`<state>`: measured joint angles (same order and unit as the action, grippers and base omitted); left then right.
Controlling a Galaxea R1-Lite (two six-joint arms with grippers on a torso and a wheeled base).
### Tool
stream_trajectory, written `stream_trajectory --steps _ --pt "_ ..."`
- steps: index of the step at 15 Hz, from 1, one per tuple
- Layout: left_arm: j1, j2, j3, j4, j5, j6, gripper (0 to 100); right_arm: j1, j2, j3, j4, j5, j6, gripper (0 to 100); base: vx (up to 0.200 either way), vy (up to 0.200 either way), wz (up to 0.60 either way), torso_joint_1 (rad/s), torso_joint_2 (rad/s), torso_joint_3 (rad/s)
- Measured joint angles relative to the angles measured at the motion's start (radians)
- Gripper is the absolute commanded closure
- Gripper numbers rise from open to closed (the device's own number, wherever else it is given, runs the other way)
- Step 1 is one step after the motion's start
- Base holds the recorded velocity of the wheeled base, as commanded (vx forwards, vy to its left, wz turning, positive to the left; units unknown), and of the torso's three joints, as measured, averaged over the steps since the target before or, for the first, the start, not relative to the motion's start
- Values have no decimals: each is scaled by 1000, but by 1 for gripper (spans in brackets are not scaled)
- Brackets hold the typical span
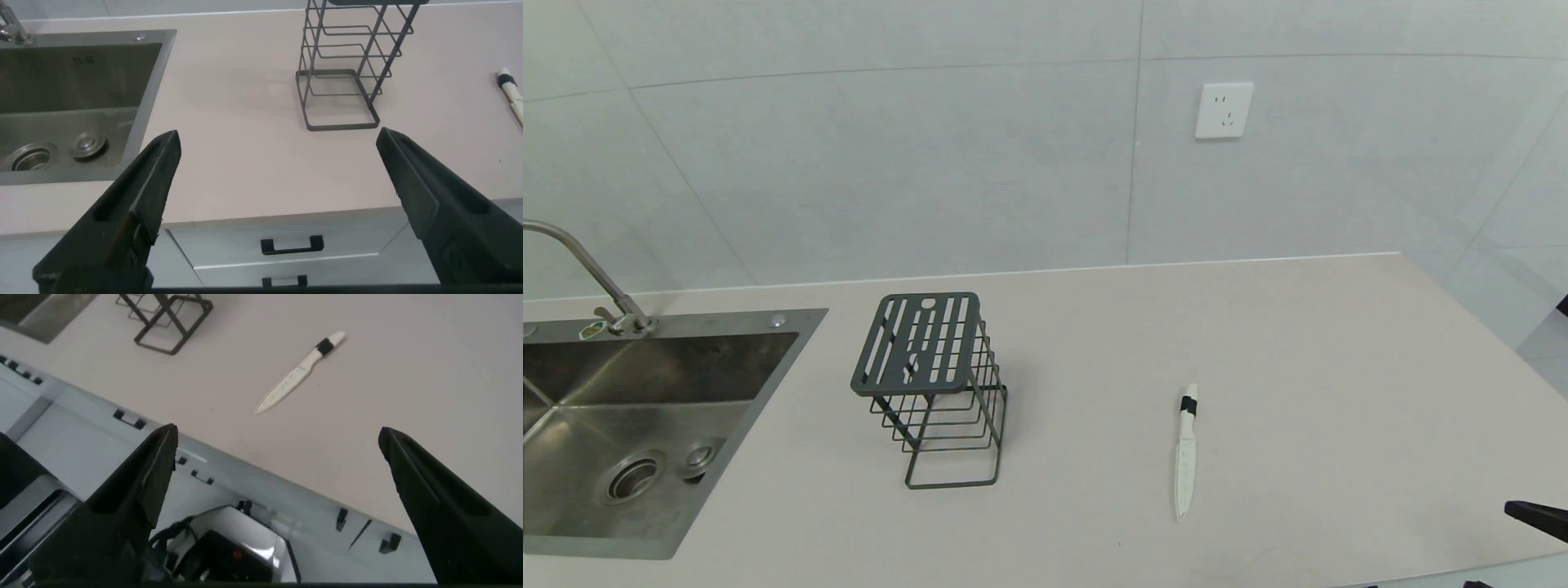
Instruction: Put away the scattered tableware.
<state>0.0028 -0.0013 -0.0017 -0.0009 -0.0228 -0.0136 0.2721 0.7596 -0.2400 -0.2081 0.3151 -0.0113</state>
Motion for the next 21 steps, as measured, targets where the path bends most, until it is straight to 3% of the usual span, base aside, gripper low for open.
stream_trajectory --steps 4,8,16,21 --pt "0 0 0 0 0 -1 0 30 220 -57 -1 12 -199 0 0 0 0 0 0 0" --pt "0 0 0 0 0 0 0 124 445 -170 -4 -58 -226 0 0 0 0 0 0 0" --pt "0 0 0 1 0 1 0 285 803 -305 -205 -358 183 0 0 0 0 0 0 0" --pt "0 0 0 1 0 -1 0 327 1048 -477 -216 -466 257 0 0 0 0 0 0 0"
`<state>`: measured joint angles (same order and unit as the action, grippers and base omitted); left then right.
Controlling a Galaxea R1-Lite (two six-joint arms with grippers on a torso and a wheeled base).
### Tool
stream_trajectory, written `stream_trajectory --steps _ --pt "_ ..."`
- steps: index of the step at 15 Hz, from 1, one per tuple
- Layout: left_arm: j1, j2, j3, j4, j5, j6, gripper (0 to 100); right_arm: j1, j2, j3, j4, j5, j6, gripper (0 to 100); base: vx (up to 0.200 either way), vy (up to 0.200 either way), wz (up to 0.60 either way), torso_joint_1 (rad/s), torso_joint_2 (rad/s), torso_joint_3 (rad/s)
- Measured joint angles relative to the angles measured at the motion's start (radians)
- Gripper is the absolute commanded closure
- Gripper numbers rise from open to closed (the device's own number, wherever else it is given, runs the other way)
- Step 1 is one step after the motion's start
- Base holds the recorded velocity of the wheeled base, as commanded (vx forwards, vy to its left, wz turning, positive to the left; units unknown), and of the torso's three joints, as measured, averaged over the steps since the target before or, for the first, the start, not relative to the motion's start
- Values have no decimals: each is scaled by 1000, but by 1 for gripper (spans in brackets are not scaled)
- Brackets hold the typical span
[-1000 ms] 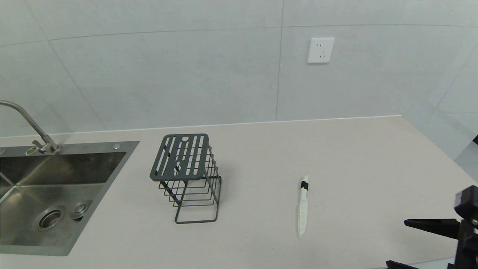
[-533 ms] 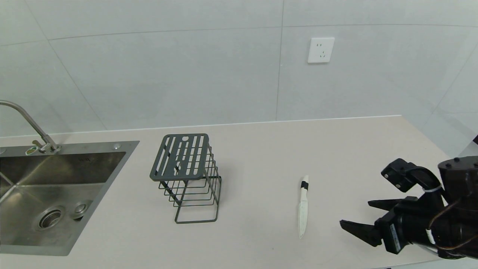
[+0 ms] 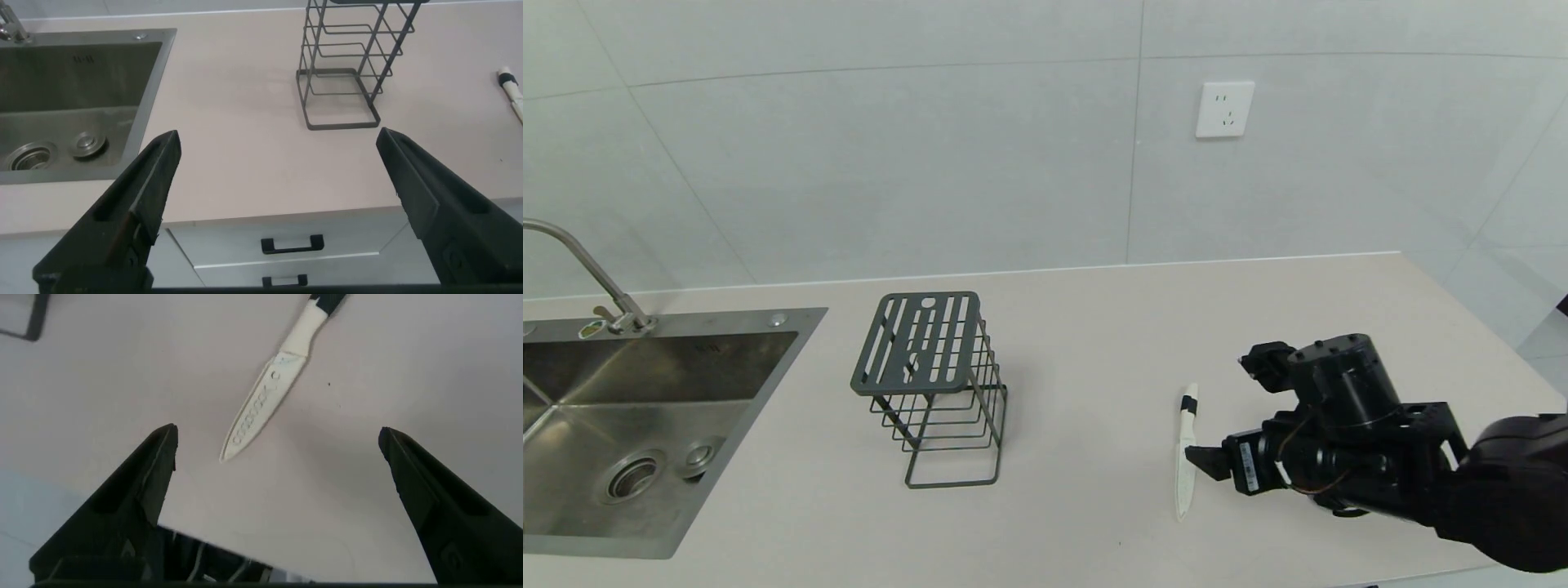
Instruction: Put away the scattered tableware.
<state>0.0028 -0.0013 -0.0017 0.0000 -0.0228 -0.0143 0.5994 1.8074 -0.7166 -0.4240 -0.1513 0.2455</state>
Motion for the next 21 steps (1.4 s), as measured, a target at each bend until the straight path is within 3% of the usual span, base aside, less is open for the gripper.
stream_trajectory --steps 5,15,21 --pt "0 0 0 0 7 -9 0 10 163 -91 -2 -91 2 0 0 0 0 0 0 0" --pt "0 1 0 -1 9 -9 0 18 312 -239 2 -156 0 0 0 0 0 0 0 0" --pt "0 1 0 -1 9 -10 0 19 341 -260 2 -166 2 0 0 0 0 0 0 0"
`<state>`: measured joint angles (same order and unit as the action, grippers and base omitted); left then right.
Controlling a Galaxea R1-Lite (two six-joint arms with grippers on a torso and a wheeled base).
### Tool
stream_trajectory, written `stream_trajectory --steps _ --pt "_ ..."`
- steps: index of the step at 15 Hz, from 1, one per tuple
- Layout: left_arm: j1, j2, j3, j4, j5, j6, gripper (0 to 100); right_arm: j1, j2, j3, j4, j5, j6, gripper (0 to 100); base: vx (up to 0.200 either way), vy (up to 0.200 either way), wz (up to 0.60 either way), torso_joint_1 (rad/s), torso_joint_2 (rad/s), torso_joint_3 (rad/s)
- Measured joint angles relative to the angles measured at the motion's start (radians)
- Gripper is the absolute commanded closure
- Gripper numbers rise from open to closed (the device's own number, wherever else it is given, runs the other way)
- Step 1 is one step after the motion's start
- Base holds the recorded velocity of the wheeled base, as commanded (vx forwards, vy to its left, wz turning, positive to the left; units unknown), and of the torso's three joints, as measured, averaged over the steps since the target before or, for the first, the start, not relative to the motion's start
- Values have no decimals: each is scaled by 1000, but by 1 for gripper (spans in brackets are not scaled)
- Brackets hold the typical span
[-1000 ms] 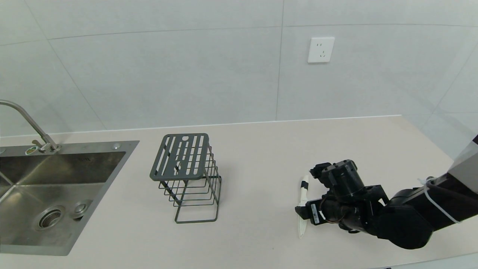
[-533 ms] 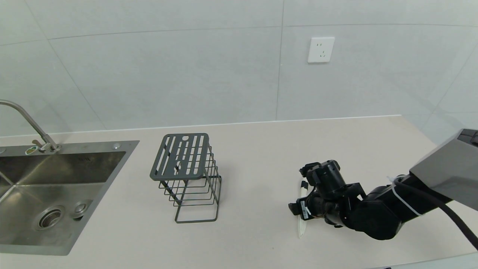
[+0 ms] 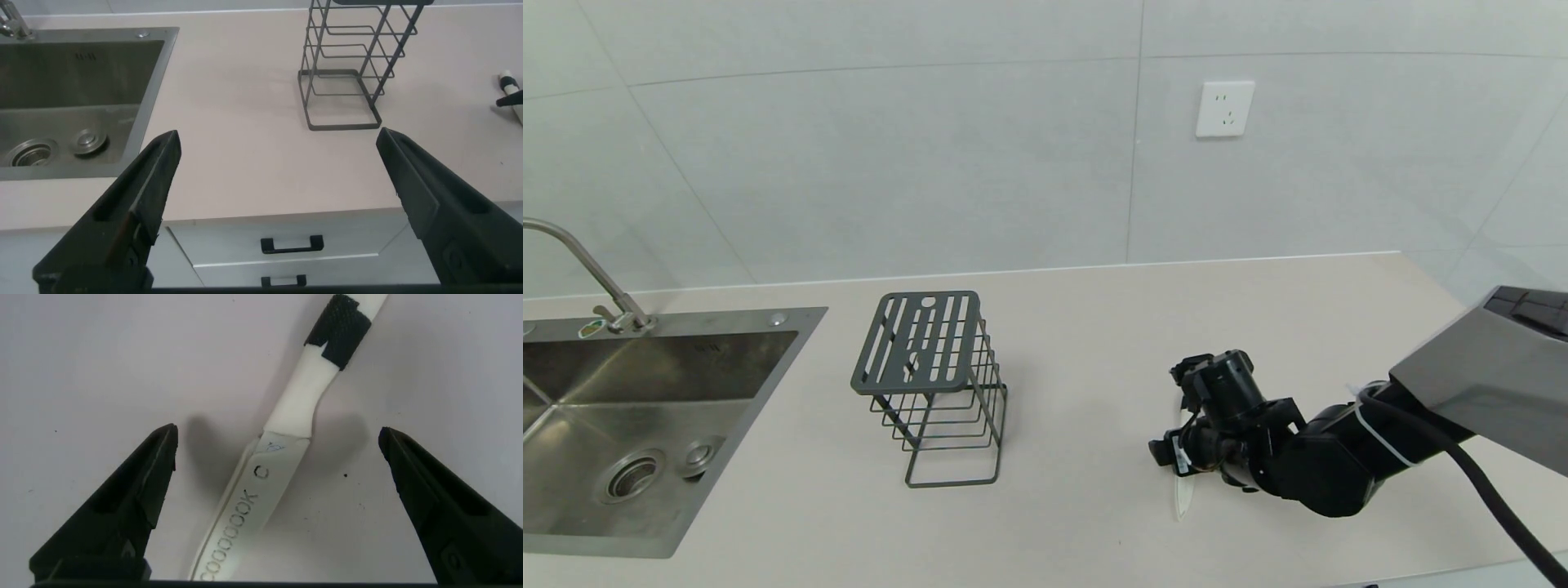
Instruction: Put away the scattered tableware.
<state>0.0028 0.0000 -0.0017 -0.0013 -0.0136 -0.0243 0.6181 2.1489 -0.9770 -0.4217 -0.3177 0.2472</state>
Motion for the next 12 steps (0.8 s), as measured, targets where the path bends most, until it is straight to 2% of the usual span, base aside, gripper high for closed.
stream_trajectory --steps 1,2,12 --pt "0 0 0 0 0 0 0 0 3 0 -1 0 0 0 0 0 0 0 0 0" --pt "0 0 0 0 0 0 0 0 7 0 -1 0 0 100 0 0 0 0 0 0" --pt "0 0 0 0 0 1 0 4 -16 85 -3 0 -7 100 0 0 0 0 0 0"
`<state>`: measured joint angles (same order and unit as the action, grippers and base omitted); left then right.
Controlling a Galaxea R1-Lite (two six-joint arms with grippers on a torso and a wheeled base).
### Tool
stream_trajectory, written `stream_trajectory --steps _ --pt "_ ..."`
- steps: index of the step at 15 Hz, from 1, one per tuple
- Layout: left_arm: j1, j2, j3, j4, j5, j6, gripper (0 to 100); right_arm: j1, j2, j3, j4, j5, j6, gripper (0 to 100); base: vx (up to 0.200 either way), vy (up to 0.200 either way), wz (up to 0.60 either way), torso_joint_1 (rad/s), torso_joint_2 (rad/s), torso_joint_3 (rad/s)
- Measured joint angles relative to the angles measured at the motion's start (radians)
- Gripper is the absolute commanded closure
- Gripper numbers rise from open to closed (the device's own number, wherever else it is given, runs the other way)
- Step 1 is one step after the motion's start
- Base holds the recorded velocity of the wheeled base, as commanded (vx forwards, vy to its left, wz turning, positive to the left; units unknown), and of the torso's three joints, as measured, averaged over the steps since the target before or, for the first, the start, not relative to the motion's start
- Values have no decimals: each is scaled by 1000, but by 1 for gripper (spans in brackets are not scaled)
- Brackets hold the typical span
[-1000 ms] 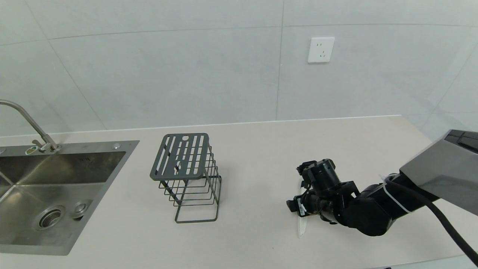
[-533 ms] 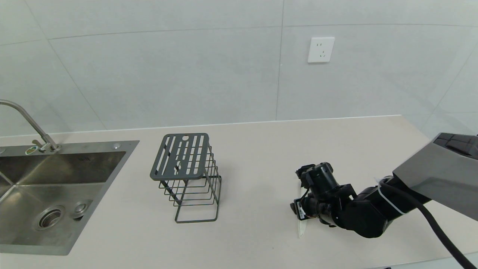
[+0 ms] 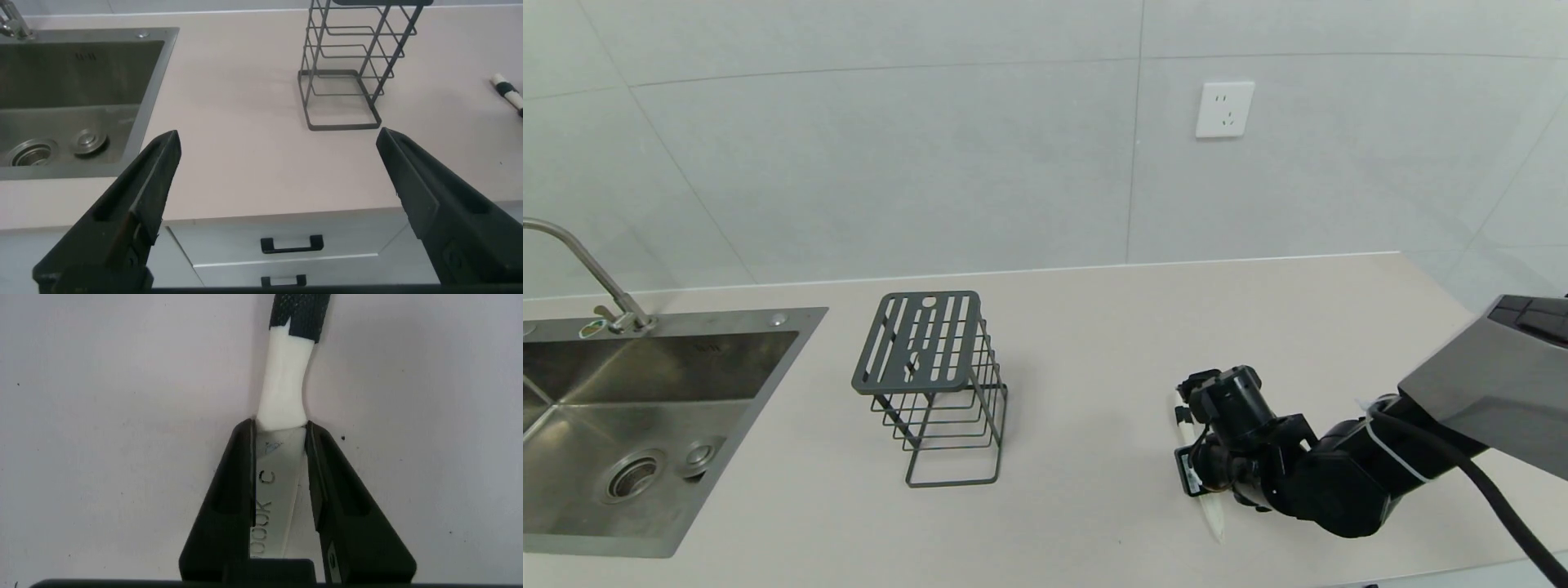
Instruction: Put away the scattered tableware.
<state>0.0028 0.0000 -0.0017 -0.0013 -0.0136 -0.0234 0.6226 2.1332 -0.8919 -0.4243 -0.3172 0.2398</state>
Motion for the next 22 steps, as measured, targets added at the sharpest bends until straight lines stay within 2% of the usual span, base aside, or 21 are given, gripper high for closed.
stream_trajectory --steps 6,8,10,11,12,13,16,19,22 --pt "0 0 0 0 4 -6 0 -14 -144 -6 -1 15 -36 100 0 0 0 0 0 0" --pt "0 0 0 -4 4 -4 0 -17 -195 -1 -17 59 -62 100 0 0 0 0 0 0" --pt "0 0 2 -79 -1 6 0 -18 -245 29 -118 109 -135 100 0 0 0 0 0 0" --pt "0 0 2 -171 -12 13 0 -18 -260 49 -197 138 -185 100 0 0 0 0 0 0" --pt "0 0 0 -260 -44 17 0 -18 -273 76 -261 174 -246 100 0 0 0 0 0 0" --pt "0 0 -10 -275 -70 9 0 -20 -281 101 -313 204 -305 100 0 0 0 0 0 0" --pt "0 19 -92 -234 -117 3 0 -22 -309 135 -357 279 -431 100 0 0 0 0 0 0" --pt "-16 164 -237 -225 -199 28 0 -22 -327 124 -442 364 -546 100 0 0 0 0 0 0" --pt "-56 418 -357 -325 -315 73 0 -26 -337 120 -507 428 -616 100 0 0 0 0 0 0"
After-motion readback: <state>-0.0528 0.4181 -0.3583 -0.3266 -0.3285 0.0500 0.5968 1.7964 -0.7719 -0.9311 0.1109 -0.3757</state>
